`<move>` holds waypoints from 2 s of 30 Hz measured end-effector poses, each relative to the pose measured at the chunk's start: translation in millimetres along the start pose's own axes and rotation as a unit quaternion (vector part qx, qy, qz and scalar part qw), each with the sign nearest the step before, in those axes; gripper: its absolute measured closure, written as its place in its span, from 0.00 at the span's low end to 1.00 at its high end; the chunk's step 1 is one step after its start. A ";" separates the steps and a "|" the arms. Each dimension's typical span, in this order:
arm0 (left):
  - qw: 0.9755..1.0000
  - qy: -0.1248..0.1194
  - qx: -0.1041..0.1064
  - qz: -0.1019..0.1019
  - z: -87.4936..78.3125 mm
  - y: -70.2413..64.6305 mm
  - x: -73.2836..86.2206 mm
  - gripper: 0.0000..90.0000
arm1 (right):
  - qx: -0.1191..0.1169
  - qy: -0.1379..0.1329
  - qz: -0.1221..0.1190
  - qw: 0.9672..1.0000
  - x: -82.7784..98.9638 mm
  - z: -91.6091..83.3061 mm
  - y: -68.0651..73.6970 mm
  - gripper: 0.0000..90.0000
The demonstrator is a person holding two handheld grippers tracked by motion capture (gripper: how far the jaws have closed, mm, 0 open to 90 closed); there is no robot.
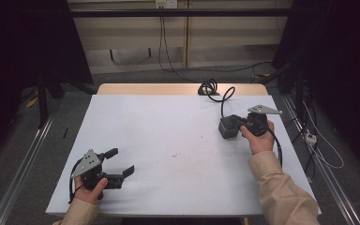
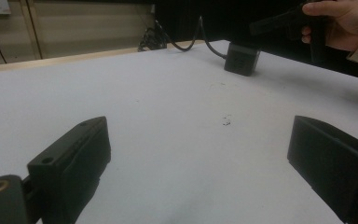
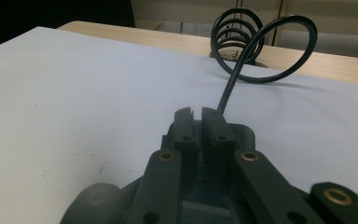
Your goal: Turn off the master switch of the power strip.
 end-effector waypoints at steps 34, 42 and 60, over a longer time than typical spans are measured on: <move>1.000 0.001 0.000 0.000 -0.5 0.5 0.2 0.06 | 0.006 0.030 -0.011 0.999 10.0 5.2 -2.1 1.00; 1.000 0.001 0.000 0.000 -0.4 0.5 0.2 0.06 | 0.008 0.035 -0.013 0.999 11.7 4.8 -3.8 1.00; 1.000 -0.001 0.002 0.002 -0.7 -0.9 -0.6 0.06 | 0.002 0.034 -0.021 0.999 14.7 4.9 -2.9 1.00</move>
Point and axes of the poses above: each handheld gripper's, and its own axes: z roughly forward along the jaws, x roughly out of its underside, y roughly to its left, the point moved 8 cm from there along z, roughly forward along the jaws, and after that the axes turned 10 degrees about -x, right-handed, at the moved point
